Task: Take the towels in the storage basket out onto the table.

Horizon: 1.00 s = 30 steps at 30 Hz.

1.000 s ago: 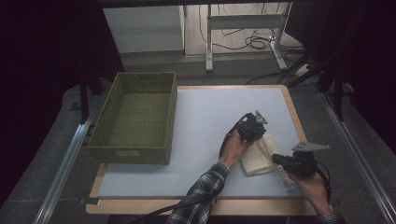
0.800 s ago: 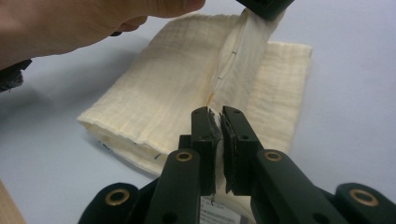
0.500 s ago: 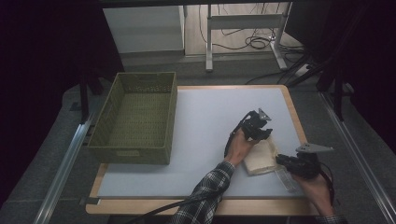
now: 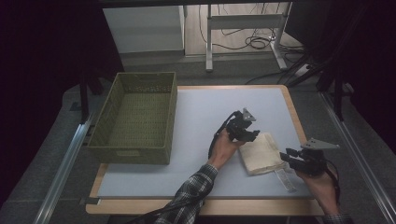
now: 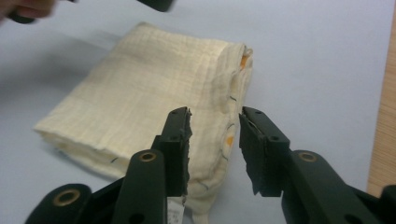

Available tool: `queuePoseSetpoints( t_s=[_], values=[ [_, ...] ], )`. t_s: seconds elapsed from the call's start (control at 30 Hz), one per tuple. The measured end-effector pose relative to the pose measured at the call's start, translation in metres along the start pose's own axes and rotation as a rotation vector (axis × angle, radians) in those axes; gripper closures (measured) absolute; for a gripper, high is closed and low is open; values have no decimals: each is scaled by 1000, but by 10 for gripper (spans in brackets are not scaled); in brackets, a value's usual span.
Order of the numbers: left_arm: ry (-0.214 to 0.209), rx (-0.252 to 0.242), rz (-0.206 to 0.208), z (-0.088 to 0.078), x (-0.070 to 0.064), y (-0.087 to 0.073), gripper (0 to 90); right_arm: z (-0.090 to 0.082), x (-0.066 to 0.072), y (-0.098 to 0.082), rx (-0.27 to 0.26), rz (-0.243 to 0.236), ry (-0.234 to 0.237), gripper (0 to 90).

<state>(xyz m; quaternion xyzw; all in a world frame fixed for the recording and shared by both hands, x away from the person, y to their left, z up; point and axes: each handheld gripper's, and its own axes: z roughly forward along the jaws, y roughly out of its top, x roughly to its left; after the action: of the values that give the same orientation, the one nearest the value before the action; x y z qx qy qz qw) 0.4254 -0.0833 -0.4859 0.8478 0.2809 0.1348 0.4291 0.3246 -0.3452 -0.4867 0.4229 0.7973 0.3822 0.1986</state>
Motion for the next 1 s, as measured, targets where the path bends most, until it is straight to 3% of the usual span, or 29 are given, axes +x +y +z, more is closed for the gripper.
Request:
queuePoseSetpoints(
  t_s=[0.2, 0.47, 0.63, 0.73, 0.8, 0.87, 0.9, 1.0],
  values=[
    [-6, 36, -44, -5, 10, -24, 459, 12, -3, -8, 40, 23, -17, 570],
    [-2, 79, -76, 7, 16, -40, 458, 18, -2, -23, 111, 51, -16, 506],
    [-6, 114, -61, 12, 15, -43, 458, 18, -1, -24, 115, 64, -25, 513],
    [-47, 99, -113, 13, 17, -48, 485, 19, 0, -21, 139, 77, -27, 563],
    [-61, 97, -104, 12, 15, -49, 527, 19, 1, -19, 154, 79, -18, 634],
    [-67, 111, -111, 11, 11, -48, 582, 19, 2, -19, 160, 95, 13, 762],
    [-78, 116, -119, 10, 10, -48, 657, 20, 1, -20, 153, 127, 40, 791],
    [-117, 126, -144, 10, 10, -47, 717, 20, -2, -20, 154, 157, 60, 805]
  ],
)
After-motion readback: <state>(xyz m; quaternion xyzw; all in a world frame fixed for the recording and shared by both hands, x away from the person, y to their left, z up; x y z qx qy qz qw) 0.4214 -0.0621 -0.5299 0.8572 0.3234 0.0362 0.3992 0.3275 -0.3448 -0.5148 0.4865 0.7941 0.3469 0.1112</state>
